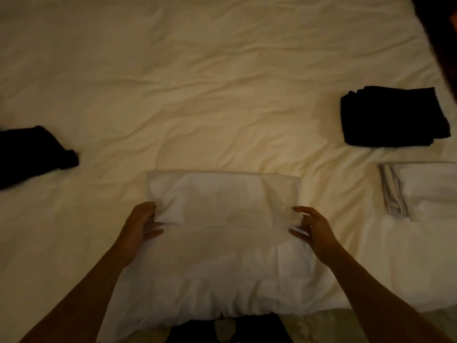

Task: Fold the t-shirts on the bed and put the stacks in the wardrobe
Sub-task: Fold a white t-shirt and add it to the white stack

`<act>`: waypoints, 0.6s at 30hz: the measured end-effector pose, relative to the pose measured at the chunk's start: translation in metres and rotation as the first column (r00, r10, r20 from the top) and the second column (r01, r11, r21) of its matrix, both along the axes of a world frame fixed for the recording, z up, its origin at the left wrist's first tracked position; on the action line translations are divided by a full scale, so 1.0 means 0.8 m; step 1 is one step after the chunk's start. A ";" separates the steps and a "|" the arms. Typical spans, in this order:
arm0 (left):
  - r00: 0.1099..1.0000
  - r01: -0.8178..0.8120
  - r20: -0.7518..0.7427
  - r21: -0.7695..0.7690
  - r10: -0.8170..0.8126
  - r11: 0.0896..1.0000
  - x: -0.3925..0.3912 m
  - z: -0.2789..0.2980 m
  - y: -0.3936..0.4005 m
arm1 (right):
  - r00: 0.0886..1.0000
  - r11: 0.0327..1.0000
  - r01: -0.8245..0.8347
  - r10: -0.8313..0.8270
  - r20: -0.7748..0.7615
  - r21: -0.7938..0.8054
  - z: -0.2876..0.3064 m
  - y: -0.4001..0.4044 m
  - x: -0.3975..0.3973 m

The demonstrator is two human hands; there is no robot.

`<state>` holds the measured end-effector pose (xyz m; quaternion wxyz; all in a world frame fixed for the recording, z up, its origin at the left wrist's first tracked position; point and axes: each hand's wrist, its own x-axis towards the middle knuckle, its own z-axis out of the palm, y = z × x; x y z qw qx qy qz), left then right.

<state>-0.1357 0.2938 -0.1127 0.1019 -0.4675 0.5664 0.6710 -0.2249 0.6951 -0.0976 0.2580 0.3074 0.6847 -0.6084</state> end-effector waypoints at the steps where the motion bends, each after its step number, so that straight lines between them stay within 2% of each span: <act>1: 1.000 -0.010 0.013 -0.030 0.011 0.999 -0.006 -0.006 0.001 | 0.999 0.998 0.050 -0.049 0.019 -0.023 -0.005 0.000 -0.004; 5: 0.996 0.010 0.091 -0.223 0.010 0.975 -0.045 -0.013 -0.001 | 0.998 0.994 0.058 -0.060 0.021 0.087 -0.023 -0.002 -0.035; 9: 0.994 0.065 0.098 -0.188 -0.047 0.980 -0.080 -0.017 -0.009 | 0.997 0.959 -0.069 0.074 -0.005 0.274 -0.036 -0.020 -0.071; 12: 0.995 0.073 0.087 -0.237 -0.053 0.969 -0.094 -0.024 -0.012 | 0.991 0.915 -0.116 0.132 -0.016 0.386 -0.050 -0.026 -0.088; 16: 0.999 -0.034 -0.010 -0.217 0.032 0.976 -0.106 -0.019 -0.008 | 0.994 0.969 0.030 -0.003 -0.111 0.246 -0.058 -0.021 -0.102; 18: 1.000 0.007 0.000 -0.287 -0.007 0.958 -0.103 -0.028 -0.013 | 0.994 0.969 0.024 0.004 -0.112 0.244 -0.059 -0.020 -0.099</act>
